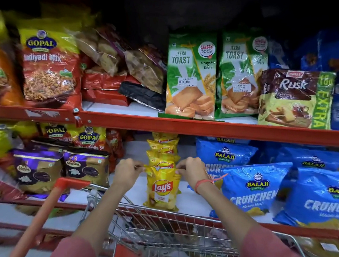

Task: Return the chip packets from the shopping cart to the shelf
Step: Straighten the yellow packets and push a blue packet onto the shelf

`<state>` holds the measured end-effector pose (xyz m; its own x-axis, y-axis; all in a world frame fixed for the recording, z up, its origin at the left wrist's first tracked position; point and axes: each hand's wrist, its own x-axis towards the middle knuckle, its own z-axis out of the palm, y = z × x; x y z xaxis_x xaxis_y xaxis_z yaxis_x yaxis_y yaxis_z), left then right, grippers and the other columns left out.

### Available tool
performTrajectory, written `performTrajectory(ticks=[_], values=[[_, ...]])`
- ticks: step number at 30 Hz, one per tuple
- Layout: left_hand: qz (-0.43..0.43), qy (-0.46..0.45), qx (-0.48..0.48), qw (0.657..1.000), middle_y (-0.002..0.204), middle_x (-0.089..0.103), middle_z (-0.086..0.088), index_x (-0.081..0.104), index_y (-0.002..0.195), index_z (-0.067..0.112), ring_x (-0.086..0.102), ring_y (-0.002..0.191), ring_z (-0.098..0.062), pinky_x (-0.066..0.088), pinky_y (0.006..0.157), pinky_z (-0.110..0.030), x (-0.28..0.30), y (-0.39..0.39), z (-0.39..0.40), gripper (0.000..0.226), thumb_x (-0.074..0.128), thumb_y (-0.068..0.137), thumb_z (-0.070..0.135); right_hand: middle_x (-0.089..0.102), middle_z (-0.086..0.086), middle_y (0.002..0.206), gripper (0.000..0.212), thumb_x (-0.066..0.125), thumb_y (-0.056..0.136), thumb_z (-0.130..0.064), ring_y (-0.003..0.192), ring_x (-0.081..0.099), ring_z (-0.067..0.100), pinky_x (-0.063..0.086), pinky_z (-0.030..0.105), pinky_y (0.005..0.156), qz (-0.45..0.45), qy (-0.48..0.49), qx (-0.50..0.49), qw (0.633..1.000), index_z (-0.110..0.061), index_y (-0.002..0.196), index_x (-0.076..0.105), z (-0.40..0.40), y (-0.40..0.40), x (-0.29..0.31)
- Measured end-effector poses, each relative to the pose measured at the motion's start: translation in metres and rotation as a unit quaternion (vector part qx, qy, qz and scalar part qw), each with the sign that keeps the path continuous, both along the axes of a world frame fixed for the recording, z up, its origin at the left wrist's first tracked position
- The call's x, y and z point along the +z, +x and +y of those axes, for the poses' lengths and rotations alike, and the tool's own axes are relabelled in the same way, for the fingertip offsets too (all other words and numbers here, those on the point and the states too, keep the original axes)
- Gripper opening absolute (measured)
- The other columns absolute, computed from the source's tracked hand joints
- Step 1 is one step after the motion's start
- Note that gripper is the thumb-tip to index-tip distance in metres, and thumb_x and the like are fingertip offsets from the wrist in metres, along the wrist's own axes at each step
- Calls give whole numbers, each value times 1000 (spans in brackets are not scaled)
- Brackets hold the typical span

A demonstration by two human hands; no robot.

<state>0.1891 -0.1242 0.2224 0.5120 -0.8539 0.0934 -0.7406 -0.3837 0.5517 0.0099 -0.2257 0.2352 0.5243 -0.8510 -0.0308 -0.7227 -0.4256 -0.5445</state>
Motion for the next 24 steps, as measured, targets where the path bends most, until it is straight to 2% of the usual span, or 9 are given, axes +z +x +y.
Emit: performTrajectory(ticks=[3, 7, 8, 11, 14, 16, 18, 21, 24], values=[[13, 2, 12, 1000, 87, 74, -19, 72, 88, 6, 65, 83, -31, 44, 68, -30, -4, 0, 1, 16, 64, 84, 19, 74, 12, 95, 15, 72, 78, -22, 92, 67, 27, 56, 38, 88, -11, 11, 4, 1000, -16, 92, 73, 1, 1, -3], [12, -21, 42, 999, 95, 74, -19, 70, 96, 7, 65, 91, -34, 54, 79, -40, -6, -3, 5, 16, 63, 85, 17, 72, 11, 104, 23, 70, 79, -18, 96, 66, 25, 52, 31, 94, -34, 10, 32, 999, -16, 103, 69, 5, -13, 2], [1, -40, 56, 998, 98, 73, -19, 68, 101, 7, 65, 93, -34, 55, 81, -42, -5, -7, 7, 18, 62, 85, 14, 72, 11, 106, 25, 69, 80, -17, 97, 65, 25, 50, 28, 93, -44, 7, 39, 998, -15, 105, 68, 6, -20, 5], [-30, -138, 58, 988, 105, 71, -17, 64, 107, 5, 67, 92, -32, 56, 80, -41, 6, -31, 10, 22, 60, 85, 6, 70, 8, 109, 24, 68, 81, -20, 98, 64, 25, 52, 37, 92, -70, -41, 46, 996, -16, 104, 68, 5, -48, 20], [-1, -187, 1, 982, 97, 74, -9, 69, 98, 10, 69, 87, -21, 55, 79, -29, 16, -66, 3, 16, 66, 83, 14, 70, 7, 108, 23, 66, 82, -24, 102, 62, 25, 50, 35, 90, -56, -87, 34, 994, -20, 104, 69, -4, -88, 34], [51, -184, -29, 981, 93, 75, -3, 71, 94, 13, 67, 82, -10, 48, 74, -7, 21, -92, -9, 16, 69, 80, 20, 68, 7, 113, 24, 66, 82, -25, 109, 59, 24, 48, 37, 94, -41, -101, 16, 994, -21, 105, 68, -15, -120, 41], [95, -163, -63, 980, 94, 75, -2, 71, 95, 13, 66, 82, -7, 42, 68, 3, 25, -120, -24, 19, 70, 79, 23, 66, 6, 118, 25, 65, 83, -25, 113, 57, 24, 46, 37, 97, -15, -103, -5, 995, -22, 108, 67, -29, -155, 44], [136, -126, -118, 976, 97, 75, -9, 69, 100, 7, 67, 85, -12, 46, 71, -1, 23, -156, -48, 25, 71, 78, 19, 62, 7, 124, 28, 60, 86, -17, 118, 52, 25, 39, 34, 102, 49, -93, -49, 993, -20, 115, 61, -51, -204, 44], [152, -112, -120, 975, 95, 76, -13, 70, 94, 6, 70, 84, -16, 56, 79, -25, 19, -183, -71, 24, 74, 74, 18, 56, 9, 131, 38, 53, 88, -4, 120, 51, 25, 33, 26, 99, 111, -101, -68, 986, -15, 125, 53, -65, -240, 47]])
